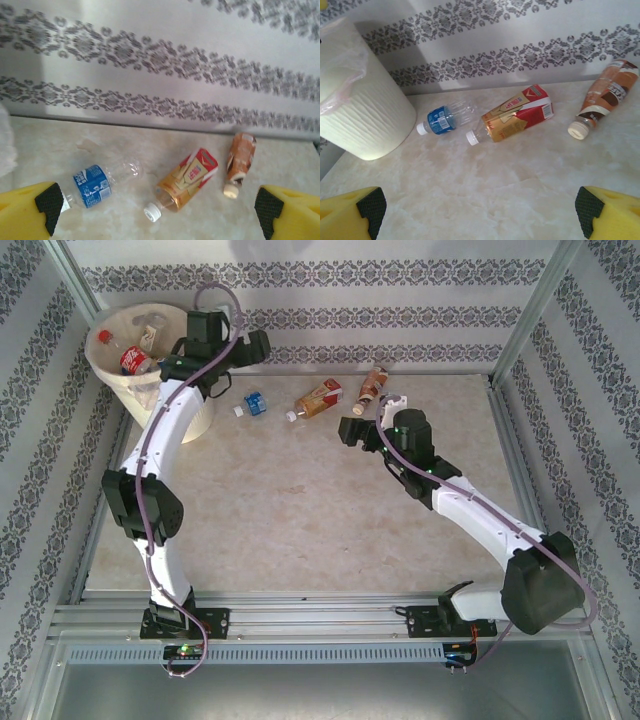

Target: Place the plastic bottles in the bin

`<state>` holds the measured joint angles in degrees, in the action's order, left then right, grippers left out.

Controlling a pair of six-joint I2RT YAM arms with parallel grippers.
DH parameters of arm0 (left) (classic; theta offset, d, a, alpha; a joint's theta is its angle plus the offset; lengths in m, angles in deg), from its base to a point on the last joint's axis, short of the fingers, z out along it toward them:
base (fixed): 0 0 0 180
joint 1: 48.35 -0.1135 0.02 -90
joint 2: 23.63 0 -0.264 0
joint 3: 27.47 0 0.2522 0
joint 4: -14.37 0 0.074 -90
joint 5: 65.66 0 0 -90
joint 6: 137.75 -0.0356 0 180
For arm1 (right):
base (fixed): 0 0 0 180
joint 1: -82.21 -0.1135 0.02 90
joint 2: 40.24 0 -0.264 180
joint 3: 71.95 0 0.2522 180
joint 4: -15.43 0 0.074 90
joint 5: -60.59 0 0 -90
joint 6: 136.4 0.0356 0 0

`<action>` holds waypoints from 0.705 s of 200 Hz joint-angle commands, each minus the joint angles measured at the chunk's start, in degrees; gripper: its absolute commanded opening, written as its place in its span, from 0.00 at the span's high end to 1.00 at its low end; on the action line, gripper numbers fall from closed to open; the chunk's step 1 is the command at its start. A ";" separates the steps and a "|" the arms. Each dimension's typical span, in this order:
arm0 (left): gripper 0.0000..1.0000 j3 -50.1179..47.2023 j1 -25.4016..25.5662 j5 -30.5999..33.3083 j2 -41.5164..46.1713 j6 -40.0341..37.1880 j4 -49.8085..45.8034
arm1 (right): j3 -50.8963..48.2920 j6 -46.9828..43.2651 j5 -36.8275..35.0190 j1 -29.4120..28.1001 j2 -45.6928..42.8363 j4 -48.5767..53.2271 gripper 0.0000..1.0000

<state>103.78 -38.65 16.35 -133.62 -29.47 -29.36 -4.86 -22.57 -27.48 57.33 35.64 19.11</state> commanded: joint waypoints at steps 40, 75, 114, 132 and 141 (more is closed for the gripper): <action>0.00 2.91 1.73 -4.19 -5.44 -19.07 -1.01 | -2.77 2.39 -1.38 2.02 -4.43 -1.39 0.02; 0.00 12.38 1.73 -9.06 -13.91 -31.20 -12.10 | -4.16 1.95 -2.01 2.38 -7.06 0.09 0.02; 0.00 15.70 1.63 -2.50 -20.09 -38.11 -13.59 | -6.57 1.07 -3.78 2.80 -10.70 1.65 0.02; 0.00 17.40 1.63 0.78 -23.31 -40.80 -14.98 | -7.56 1.04 -4.56 3.04 -12.17 1.93 0.02; 0.00 18.13 1.62 2.25 -24.84 -42.39 -15.59 | -7.79 0.76 -4.83 3.09 -12.78 2.16 0.02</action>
<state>118.53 -37.45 13.43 -155.57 -64.29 -40.93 -11.22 -21.08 -30.08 59.84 25.03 20.73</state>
